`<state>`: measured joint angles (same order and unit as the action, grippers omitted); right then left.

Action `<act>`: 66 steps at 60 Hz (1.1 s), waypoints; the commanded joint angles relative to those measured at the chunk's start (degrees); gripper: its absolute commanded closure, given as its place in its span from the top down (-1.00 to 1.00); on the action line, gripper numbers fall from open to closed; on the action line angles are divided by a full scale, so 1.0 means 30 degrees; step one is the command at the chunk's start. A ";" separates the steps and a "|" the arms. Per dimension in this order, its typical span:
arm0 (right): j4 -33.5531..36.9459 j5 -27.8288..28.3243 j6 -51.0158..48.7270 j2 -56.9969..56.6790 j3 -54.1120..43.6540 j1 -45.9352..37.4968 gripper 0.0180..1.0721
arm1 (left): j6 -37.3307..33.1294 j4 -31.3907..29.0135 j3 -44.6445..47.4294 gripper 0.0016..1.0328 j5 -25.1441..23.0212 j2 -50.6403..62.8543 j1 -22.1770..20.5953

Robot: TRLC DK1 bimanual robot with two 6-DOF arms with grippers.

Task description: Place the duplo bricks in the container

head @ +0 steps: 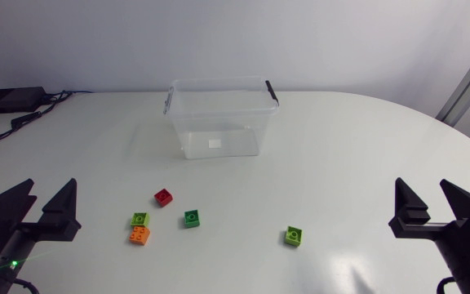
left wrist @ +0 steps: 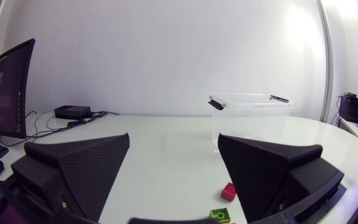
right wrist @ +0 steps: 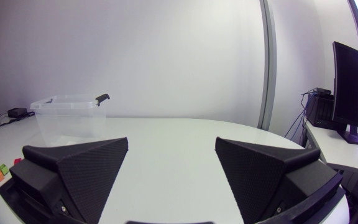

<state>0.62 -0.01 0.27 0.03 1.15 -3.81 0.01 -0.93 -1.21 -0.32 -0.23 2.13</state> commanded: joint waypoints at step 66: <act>0.0378 0.0121 -0.0003 0.9013 0.6297 0.2765 0.93 | -0.1293 -0.3558 -0.9674 0.85 0.0018 1.3787 -0.2527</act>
<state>1.32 0.03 0.23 24.16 17.21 3.51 -2.94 -10.15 -26.63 -0.34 36.86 -4.49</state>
